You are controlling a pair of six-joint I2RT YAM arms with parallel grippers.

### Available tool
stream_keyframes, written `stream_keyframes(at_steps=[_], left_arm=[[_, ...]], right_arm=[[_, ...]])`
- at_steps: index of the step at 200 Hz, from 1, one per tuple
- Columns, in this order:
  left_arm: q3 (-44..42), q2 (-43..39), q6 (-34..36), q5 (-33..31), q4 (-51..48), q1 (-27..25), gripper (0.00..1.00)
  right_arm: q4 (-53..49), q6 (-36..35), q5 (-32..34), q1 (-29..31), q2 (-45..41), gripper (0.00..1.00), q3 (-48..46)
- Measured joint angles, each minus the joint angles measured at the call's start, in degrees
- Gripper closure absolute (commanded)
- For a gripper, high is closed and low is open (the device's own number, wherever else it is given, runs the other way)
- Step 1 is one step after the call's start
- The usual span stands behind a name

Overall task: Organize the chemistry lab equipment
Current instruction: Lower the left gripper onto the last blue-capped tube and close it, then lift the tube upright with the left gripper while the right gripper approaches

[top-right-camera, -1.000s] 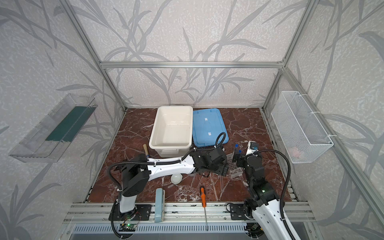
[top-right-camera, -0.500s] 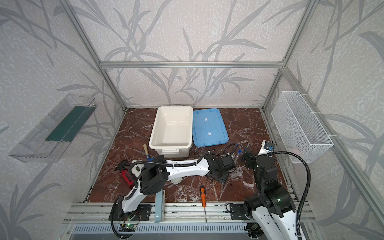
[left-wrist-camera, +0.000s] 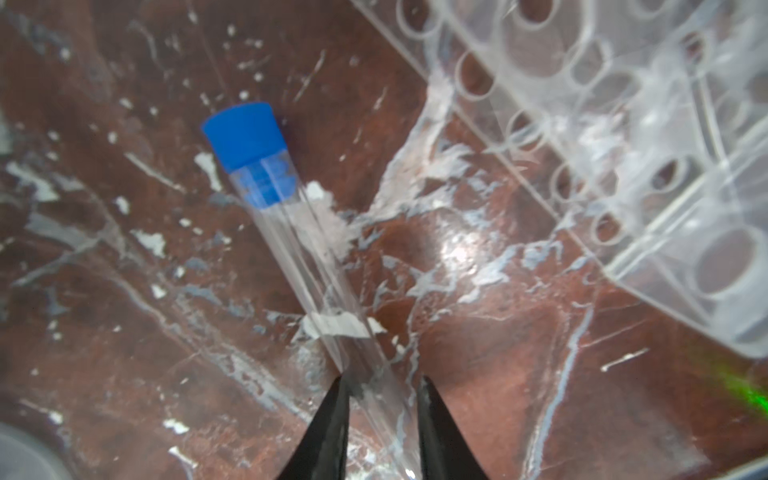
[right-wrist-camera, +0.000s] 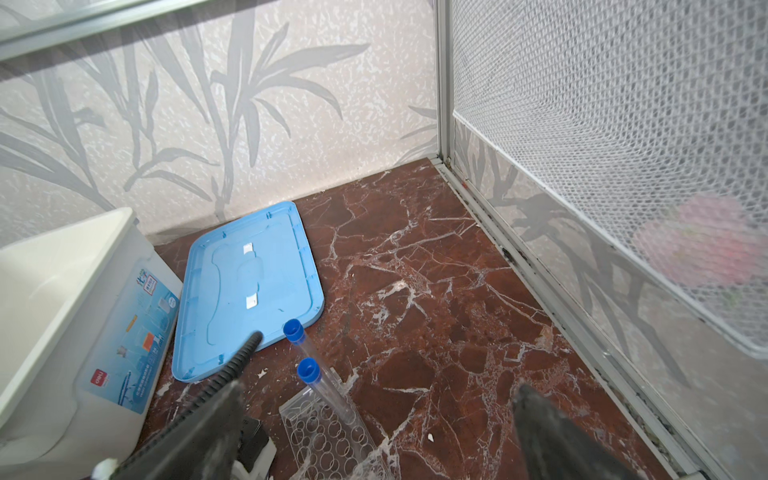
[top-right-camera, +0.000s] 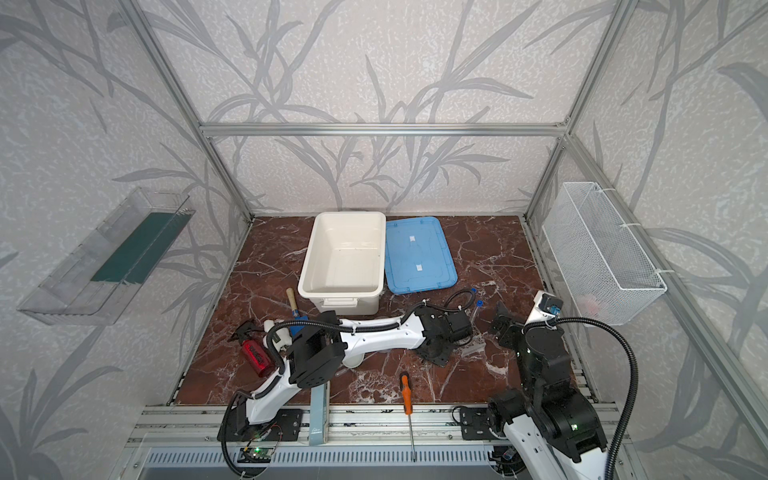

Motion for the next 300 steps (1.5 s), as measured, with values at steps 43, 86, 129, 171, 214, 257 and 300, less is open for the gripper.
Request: stream_keyframes(at_steps=[43,86,129,171,214,257,300], left_arm=[[-3.39,-1.86,-1.14,-0.9,0.0,0.15,0.69],[-5.81,-3.23,-1.49,-0.92,-0.24,-0.79,0.71],[-7.15,-4.09,-1.73,-0.24,0.17,-0.59,0.78],[-9.79,-5.73,-2.54,-0.83,2.01,-0.37,0.84],[-16.0,-9.92,-2.47,-1.62,6.36,-0.22,0.84],[-27.89,-22.86,-0.85,-0.66,19.21,0.83,0.84],[-33.0,-33.62,4.44,-0.37,33.42,1.25,0.84]], right_arm=[[-0.22,-0.2,-0.96,0.0,-0.33,0.01,0.02],[-0.22,-0.2,-1.09,0.0,-0.26,0.01,0.0],[-0.22,-0.2,-1.57,0.0,-0.17,0.0,0.0],[-0.2,-0.22,-2.49,0.0,0.52,0.0,-0.02],[-0.2,-0.55,-3.91,0.0,1.6,0.0,-0.17],[0.5,-0.96,-8.81,0.0,4.17,0.01,0.02],[0.7,-0.81,-18.38,0.0,13.79,0.01,5.75]])
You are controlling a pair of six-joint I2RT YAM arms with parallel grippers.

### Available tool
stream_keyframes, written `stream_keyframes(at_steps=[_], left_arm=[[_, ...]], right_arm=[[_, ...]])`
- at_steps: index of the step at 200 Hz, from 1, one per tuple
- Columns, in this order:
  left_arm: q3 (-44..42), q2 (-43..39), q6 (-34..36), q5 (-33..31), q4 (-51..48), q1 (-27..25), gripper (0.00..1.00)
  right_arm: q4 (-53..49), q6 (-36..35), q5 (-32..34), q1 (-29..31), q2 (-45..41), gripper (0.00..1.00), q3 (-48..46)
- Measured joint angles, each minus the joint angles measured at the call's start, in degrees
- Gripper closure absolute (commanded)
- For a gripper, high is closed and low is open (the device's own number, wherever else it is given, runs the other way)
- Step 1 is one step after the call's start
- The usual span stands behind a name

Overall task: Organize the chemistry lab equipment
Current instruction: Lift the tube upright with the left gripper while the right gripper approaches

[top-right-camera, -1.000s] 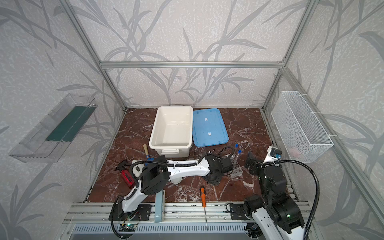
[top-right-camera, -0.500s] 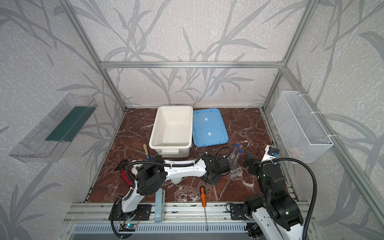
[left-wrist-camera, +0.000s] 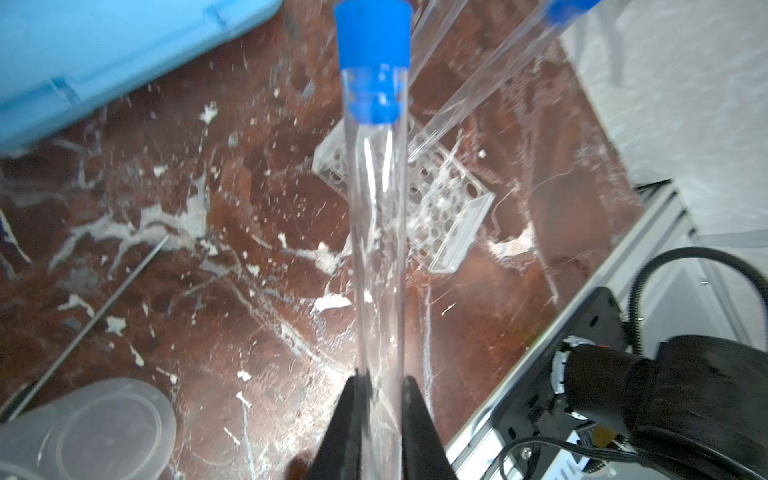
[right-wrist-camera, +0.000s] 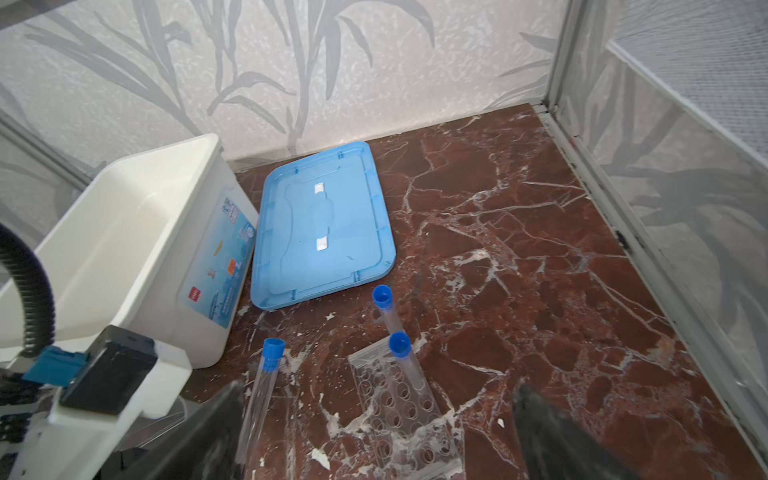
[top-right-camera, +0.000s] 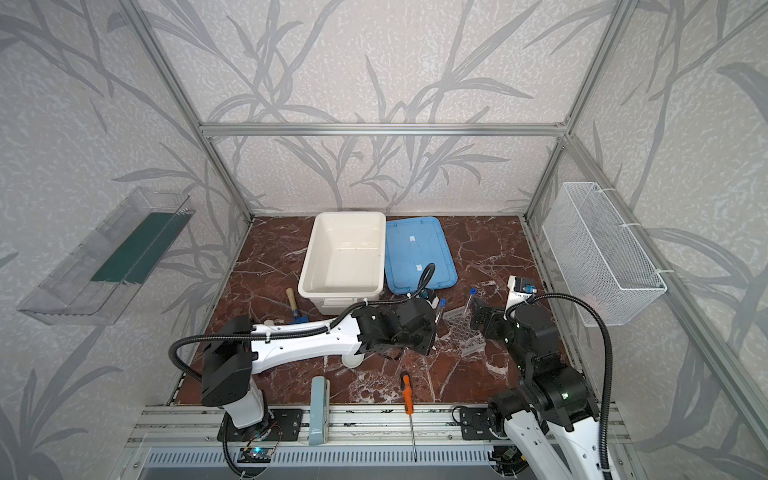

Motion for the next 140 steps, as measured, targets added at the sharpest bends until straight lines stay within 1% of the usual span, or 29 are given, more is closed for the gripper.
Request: stream_keyframes(at_steps=[10,26,50,62,73,93,112,140], left_arm=[[-2.69,-2.51,1.38,0.09,3.48,0.0,0.84],[-6.45,-5.77,3.65,-0.04,7.37,-0.02,0.84],[-8.28,-7.74,6.49,-0.55,9.75,-0.02,0.84],[-9.25,-8.59,7.91,-0.76,11.15,-0.02,0.84],[-10.73,-9.9,8.94,-1.01,12.37,-0.02,0.84],[-13.46,-12.52,10.43,-1.44,13.62,-0.04,0.84],[-14.1,-13.57,11.41,-1.49,14.19,-0.07,0.84],[-14.12,-13.6,12.39,-1.46,15.04,-0.55,0.84]], right_arm=[[0.44,0.0,-3.08,0.0,1.99,0.0,1.95],[1.36,-0.55,-8.81,0.0,4.87,0.05,4.35],[0.87,-1.79,-14.91,0.0,9.03,0.12,7.28],[0.11,-2.71,-17.79,0.0,11.91,0.17,9.03],[-0.57,-3.43,-20.46,0.0,14.64,0.24,10.25],[-0.85,-3.72,-25.62,0.0,18.71,0.33,10.84],[-0.57,-3.17,-28.92,0.15,21.59,0.4,10.19],[-0.33,-2.51,-30.77,0.5,22.95,0.51,9.77]])
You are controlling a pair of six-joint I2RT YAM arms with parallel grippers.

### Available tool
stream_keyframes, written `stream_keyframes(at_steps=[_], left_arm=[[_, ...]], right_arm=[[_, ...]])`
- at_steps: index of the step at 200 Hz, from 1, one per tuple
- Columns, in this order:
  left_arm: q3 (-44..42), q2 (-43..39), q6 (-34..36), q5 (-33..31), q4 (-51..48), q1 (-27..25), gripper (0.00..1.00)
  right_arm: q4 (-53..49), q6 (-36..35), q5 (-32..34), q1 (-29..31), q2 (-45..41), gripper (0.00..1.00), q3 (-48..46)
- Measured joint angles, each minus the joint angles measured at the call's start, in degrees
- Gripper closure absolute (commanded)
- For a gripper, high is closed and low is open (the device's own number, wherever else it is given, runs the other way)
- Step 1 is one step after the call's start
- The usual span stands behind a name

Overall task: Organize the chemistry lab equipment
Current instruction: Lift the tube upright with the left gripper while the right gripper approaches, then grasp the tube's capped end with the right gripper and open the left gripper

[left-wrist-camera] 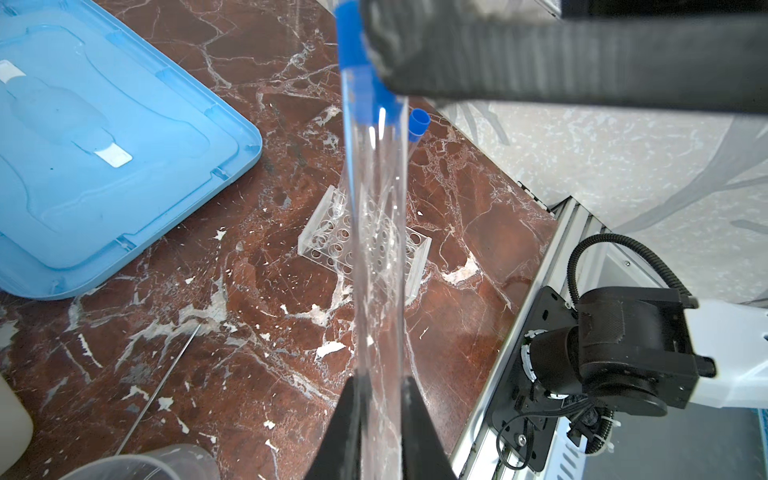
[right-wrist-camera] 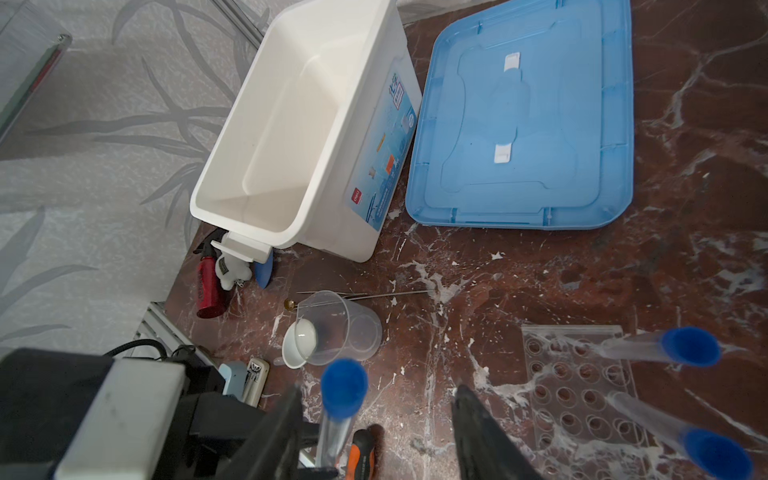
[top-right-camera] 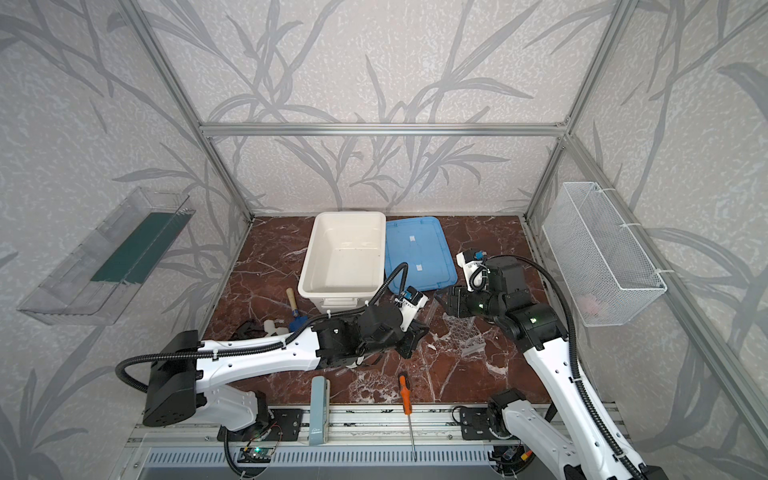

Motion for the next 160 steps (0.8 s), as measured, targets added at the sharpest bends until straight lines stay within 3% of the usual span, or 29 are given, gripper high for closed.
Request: stream_keyframes(at_steps=[117,160], left_arm=[[-0.83,0.9,0.87,-1.11,1.27,-0.46,0.84],[-0.44,2.08,1.29,-1.27,1.4,-0.46,0.84]], right_arm=[[4.81,4.63,0.31,5.64,0.48,0.77,-5.95],[5.2,5.79,0.26,5.68,-0.9,0.81,-7.15]])
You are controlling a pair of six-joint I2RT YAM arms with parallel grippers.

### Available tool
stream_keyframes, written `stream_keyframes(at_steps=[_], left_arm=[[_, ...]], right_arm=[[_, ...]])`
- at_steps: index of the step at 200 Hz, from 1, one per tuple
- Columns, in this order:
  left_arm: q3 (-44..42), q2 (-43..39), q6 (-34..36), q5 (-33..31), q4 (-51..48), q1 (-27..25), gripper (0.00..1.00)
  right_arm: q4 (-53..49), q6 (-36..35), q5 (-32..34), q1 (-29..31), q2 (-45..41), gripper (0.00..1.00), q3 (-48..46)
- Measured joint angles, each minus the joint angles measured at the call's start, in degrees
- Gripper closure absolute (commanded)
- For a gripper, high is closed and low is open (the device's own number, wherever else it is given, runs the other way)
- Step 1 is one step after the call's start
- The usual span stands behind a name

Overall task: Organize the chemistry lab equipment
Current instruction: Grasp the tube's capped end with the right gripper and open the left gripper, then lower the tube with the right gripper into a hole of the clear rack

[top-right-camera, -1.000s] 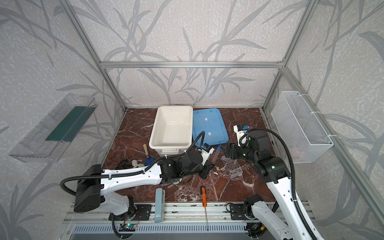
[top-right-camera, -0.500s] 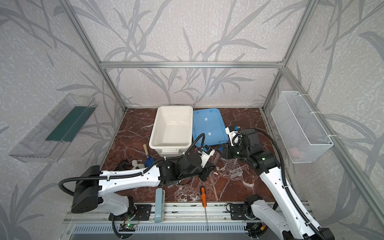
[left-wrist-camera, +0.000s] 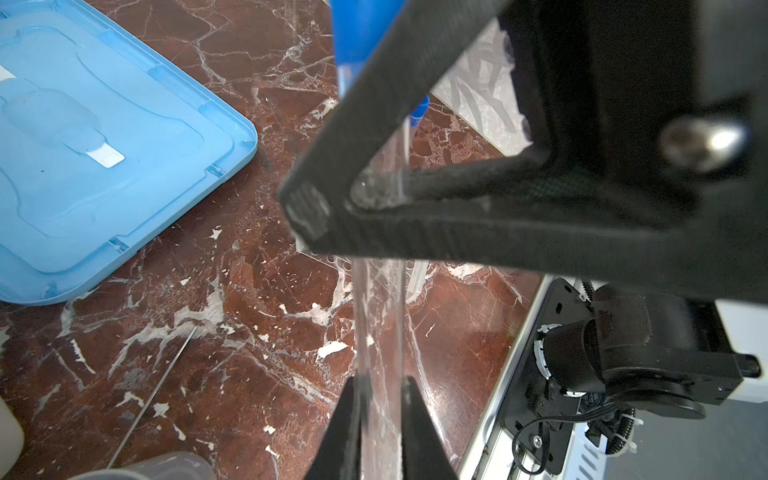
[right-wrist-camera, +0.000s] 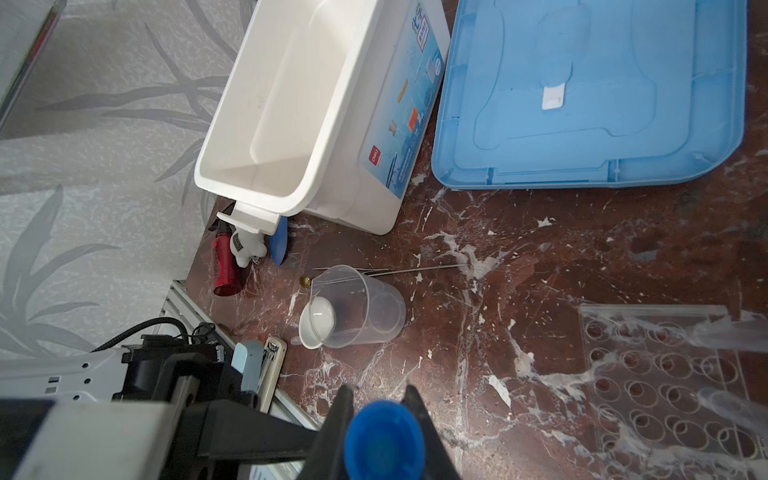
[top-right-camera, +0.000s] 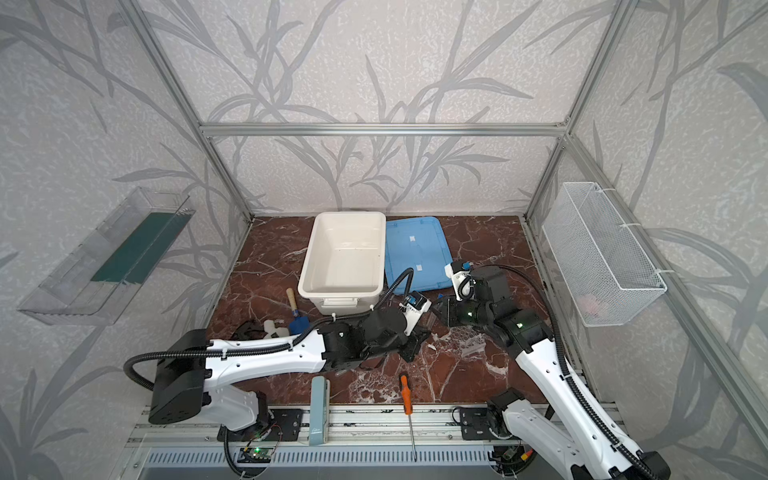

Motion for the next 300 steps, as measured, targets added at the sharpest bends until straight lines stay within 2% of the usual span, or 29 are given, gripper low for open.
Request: stream_keyframes(at_steps=[22,34,46,68,89,151,213,300], left_arm=[[0.81,0.98,0.0,0.07,-0.24,0.0,0.82],[0.94,1.31,0.04,0.09,-0.24,0.0,0.74],[0.96,1.53,-0.13,0.11,-0.22,0.0,0.6],[1.01,1.6,-0.26,0.46,-0.31,0.0,0.19],[1.95,1.62,-0.9,0.9,-0.85,0.0,0.01],[7.41,2.51,-4.48,4.2,-3.8,0.02,0.01],[9.53,8.9,-8.13,9.09,-4.17,0.02,0.01],[11.28,13.33,-11.47,13.22,-3.37,0.02,0.01]], right_arm=[[0.37,0.44,-0.11,0.0,0.0,0.84,-0.17],[0.44,0.59,-0.02,-0.02,0.0,0.86,-0.39],[0.42,0.59,0.0,-0.02,-0.09,0.86,-0.57],[0.33,0.44,1.38,0.0,-1.31,0.86,-1.16],[0.33,0.09,4.79,0.0,-4.57,0.86,-2.16],[3.93,-5.31,22.43,0.0,-21.73,0.86,-11.74],[11.08,-10.29,38.01,0.0,-29.07,0.86,-20.44],[19.19,-11.72,48.54,0.0,-36.15,0.84,-31.61]])
